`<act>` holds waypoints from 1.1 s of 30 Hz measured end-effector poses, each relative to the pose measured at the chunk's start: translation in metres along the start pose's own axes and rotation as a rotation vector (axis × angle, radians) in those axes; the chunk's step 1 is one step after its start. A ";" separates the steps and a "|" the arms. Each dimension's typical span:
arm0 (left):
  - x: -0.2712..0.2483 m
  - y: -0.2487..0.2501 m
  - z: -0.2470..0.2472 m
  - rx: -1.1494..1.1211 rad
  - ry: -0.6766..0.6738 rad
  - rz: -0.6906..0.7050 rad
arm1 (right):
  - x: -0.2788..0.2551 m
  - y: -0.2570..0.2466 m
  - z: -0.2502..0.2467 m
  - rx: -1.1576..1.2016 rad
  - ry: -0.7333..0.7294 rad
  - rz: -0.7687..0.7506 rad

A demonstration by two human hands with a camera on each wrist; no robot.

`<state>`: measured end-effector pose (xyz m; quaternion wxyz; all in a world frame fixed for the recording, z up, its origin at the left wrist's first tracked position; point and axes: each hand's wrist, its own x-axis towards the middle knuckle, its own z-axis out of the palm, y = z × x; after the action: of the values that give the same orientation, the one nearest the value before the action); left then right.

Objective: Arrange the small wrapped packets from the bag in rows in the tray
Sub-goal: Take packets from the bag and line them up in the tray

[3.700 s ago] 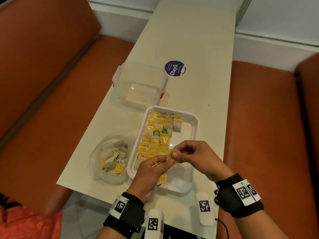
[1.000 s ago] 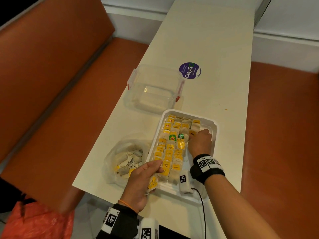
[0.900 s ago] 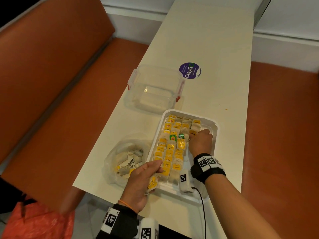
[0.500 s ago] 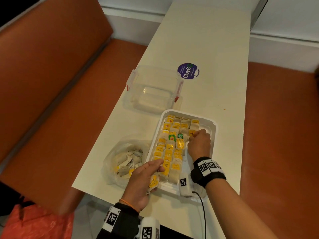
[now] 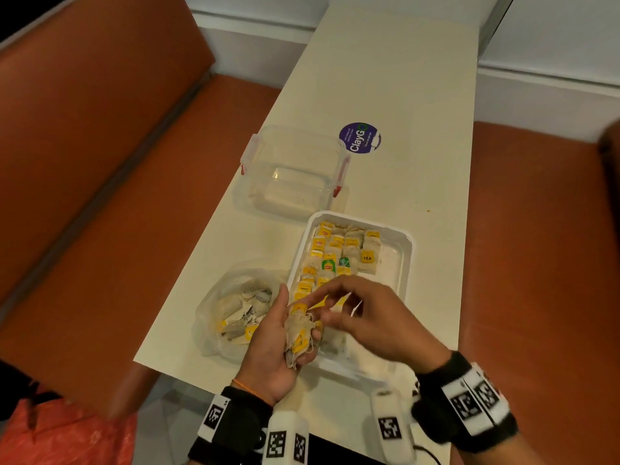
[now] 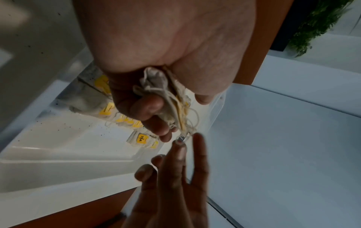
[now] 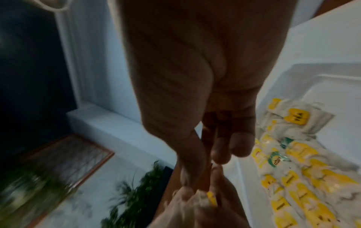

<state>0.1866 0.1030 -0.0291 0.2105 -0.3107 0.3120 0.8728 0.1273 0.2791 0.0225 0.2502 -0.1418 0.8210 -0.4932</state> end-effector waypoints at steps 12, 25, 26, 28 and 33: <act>-0.004 -0.014 0.008 0.189 0.069 0.051 | -0.033 0.000 0.010 -0.231 0.007 -0.251; -0.019 -0.017 0.008 0.175 -0.111 -0.081 | -0.034 -0.005 -0.010 0.037 -0.056 -0.106; -0.019 -0.017 0.009 0.210 -0.139 -0.081 | -0.034 -0.008 -0.012 0.034 -0.074 -0.107; -0.017 -0.018 0.008 0.258 -0.177 -0.073 | -0.032 -0.010 -0.015 0.028 -0.103 -0.106; -0.015 -0.017 0.007 0.232 -0.129 -0.082 | -0.026 -0.012 -0.020 0.022 -0.104 -0.098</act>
<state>0.2042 0.1173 -0.0221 0.3002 -0.2398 0.3836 0.8398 0.1380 0.3014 0.0477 0.2695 -0.2042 0.7936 -0.5058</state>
